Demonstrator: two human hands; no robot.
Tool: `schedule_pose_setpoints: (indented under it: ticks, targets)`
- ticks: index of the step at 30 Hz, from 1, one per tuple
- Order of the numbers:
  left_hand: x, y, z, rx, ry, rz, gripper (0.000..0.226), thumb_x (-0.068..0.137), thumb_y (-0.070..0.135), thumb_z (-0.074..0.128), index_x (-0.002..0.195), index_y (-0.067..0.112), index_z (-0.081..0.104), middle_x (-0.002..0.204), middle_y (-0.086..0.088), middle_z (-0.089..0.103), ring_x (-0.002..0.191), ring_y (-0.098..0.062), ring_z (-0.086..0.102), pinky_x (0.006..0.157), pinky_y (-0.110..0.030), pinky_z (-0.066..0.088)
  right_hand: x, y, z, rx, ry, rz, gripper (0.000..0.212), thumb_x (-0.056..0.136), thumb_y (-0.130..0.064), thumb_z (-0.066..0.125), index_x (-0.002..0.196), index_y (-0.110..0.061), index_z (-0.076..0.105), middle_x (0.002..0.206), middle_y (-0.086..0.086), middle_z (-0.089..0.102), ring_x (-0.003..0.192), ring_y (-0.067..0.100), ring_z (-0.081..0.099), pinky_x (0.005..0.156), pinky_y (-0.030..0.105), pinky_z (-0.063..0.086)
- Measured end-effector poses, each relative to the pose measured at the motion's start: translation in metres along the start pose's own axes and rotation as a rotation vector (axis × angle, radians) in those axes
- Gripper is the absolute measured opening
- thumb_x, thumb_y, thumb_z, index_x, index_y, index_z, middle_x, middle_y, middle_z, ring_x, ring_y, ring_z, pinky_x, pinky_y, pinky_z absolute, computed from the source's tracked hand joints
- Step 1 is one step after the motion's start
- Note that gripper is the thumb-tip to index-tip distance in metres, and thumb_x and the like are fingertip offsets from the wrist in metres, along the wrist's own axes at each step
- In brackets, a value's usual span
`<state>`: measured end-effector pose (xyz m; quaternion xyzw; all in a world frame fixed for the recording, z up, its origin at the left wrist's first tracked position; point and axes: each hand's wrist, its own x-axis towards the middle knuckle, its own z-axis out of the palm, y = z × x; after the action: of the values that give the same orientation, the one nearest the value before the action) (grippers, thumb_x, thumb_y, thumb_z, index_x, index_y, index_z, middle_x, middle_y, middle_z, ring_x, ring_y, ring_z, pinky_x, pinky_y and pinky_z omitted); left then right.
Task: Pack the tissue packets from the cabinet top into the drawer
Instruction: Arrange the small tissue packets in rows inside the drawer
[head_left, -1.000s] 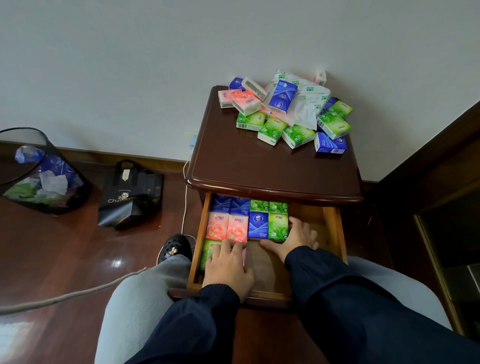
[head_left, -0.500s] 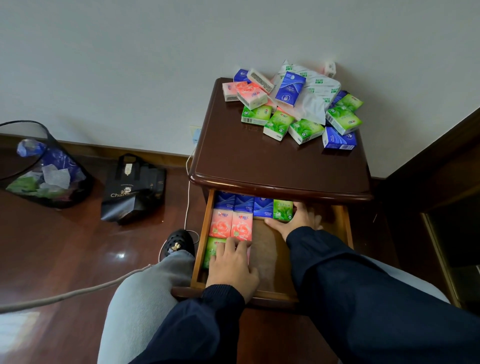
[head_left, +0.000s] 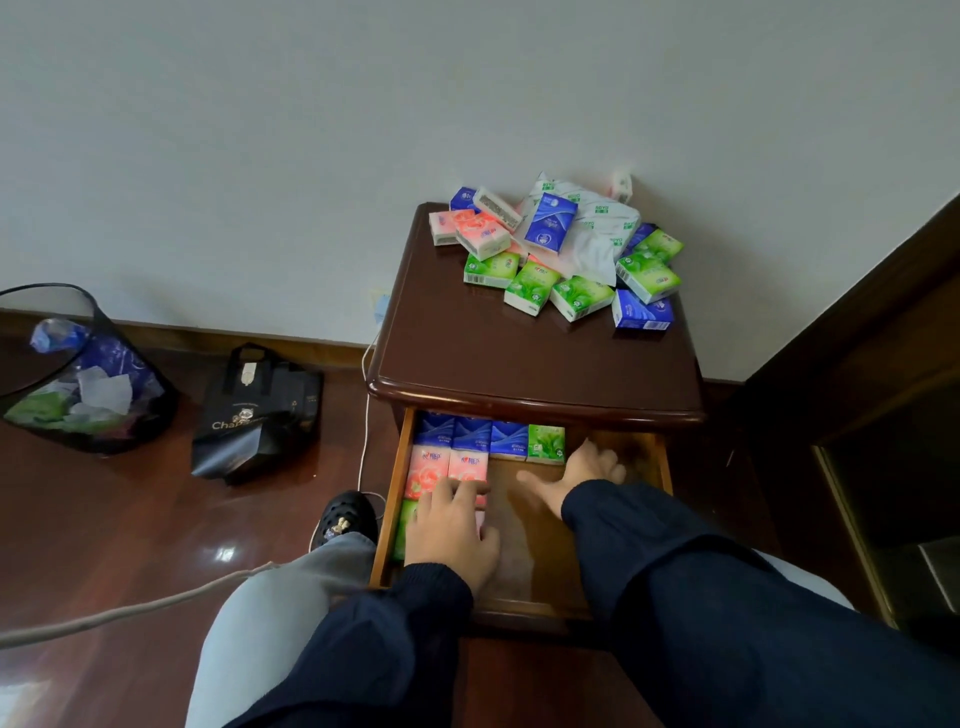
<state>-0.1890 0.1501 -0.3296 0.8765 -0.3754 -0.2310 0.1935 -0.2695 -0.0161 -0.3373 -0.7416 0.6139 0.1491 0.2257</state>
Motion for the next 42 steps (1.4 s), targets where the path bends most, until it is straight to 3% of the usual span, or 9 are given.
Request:
schedule_pose_setpoints:
  ticks: [6,9,13,17,22,26,31,37,42]
  targets:
    - [0.053,0.049,-0.056,-0.169,0.173,0.167,0.039,0.087,0.016,0.06,0.123,0.03,0.061,0.122,0.008,0.053,0.11,-0.013,0.055,0.097,-0.038,0.051,-0.005,-0.004,-0.079,0.26,-0.053,-0.329,0.041,0.096,-0.054,0.052,0.084,-0.024,0.076,0.083,-0.006,0.076,0.082,0.014,0.069,0.078,0.032,0.056]
    - [0.077,0.068,-0.074,-0.183,0.199,0.24,0.037,0.086,0.012,0.058,0.121,0.026,0.062,0.12,0.004,0.053,0.106,-0.019,0.057,0.093,-0.042,0.051,0.009,-0.019,-0.107,0.432,0.222,-0.514,0.018,0.095,-0.043,0.06,0.098,-0.028,0.07,0.1,-0.009,0.068,0.087,0.01,0.061,0.08,0.029,0.048]
    - [0.101,0.079,-0.084,-0.141,0.193,0.22,0.038,0.087,0.015,0.057,0.123,0.027,0.06,0.124,0.004,0.051,0.109,-0.02,0.057,0.094,-0.043,0.051,0.048,-0.031,-0.108,0.37,0.301,-0.609,0.059,0.092,-0.033,0.067,0.145,-0.024,0.044,0.147,0.004,0.032,0.124,0.026,0.047,0.11,0.04,0.04]
    - [0.122,0.078,-0.086,-0.025,0.19,0.244,0.045,0.086,0.018,0.057,0.13,0.026,0.053,0.129,0.003,0.048,0.117,-0.021,0.051,0.097,-0.043,0.048,0.082,-0.037,-0.097,0.199,0.403,-0.575,0.074,0.089,-0.041,0.066,0.154,-0.027,0.032,0.158,-0.001,0.017,0.14,0.03,0.03,0.113,0.043,0.036]
    - [0.158,0.086,-0.088,0.17,0.209,0.248,0.06,0.086,0.025,0.055,0.145,0.026,0.041,0.148,0.006,0.037,0.13,-0.023,0.04,0.101,-0.042,0.043,0.094,-0.033,-0.082,0.029,0.728,-0.569,0.059,0.081,-0.058,0.054,0.133,-0.031,0.05,0.152,-0.003,0.033,0.116,0.026,0.043,0.086,0.043,0.048]
    - [0.19,0.101,-0.085,0.236,0.195,0.276,0.068,0.091,0.028,0.049,0.155,0.031,0.027,0.163,0.008,0.023,0.145,-0.02,0.026,0.11,-0.044,0.034,0.095,-0.029,-0.079,0.137,0.823,-0.588,0.041,0.076,-0.062,0.06,0.103,-0.033,0.051,0.146,-0.003,0.043,0.117,0.025,0.045,0.086,0.043,0.045]
    - [0.209,0.098,-0.077,0.364,0.13,0.321,0.064,0.098,0.034,0.042,0.156,0.041,0.017,0.167,0.012,0.013,0.15,-0.017,0.018,0.114,-0.047,0.03,0.095,-0.029,-0.081,0.142,0.705,-0.646,0.065,0.074,-0.07,0.057,0.13,-0.038,0.045,0.155,-0.012,0.034,0.127,0.021,0.039,0.103,0.042,0.038]
    - [0.176,0.076,-0.068,0.287,0.302,0.323,0.05,0.089,0.04,0.057,0.137,0.03,0.052,0.151,0.007,0.044,0.139,-0.023,0.039,0.102,-0.043,0.045,0.096,-0.031,-0.082,0.176,0.658,-0.648,0.051,0.082,-0.068,0.053,0.125,-0.041,0.053,0.149,-0.005,0.042,0.13,0.02,0.039,0.105,0.041,0.04]
    - [0.144,0.061,-0.063,0.186,0.399,0.339,0.024,0.087,0.029,0.071,0.104,0.013,0.067,0.12,-0.006,0.059,0.104,-0.031,0.058,0.085,-0.042,0.052,0.081,-0.02,-0.081,0.311,0.617,-0.728,0.028,0.089,-0.043,0.065,0.111,-0.026,0.059,0.121,-0.005,0.06,0.113,0.024,0.05,0.092,0.039,0.046]
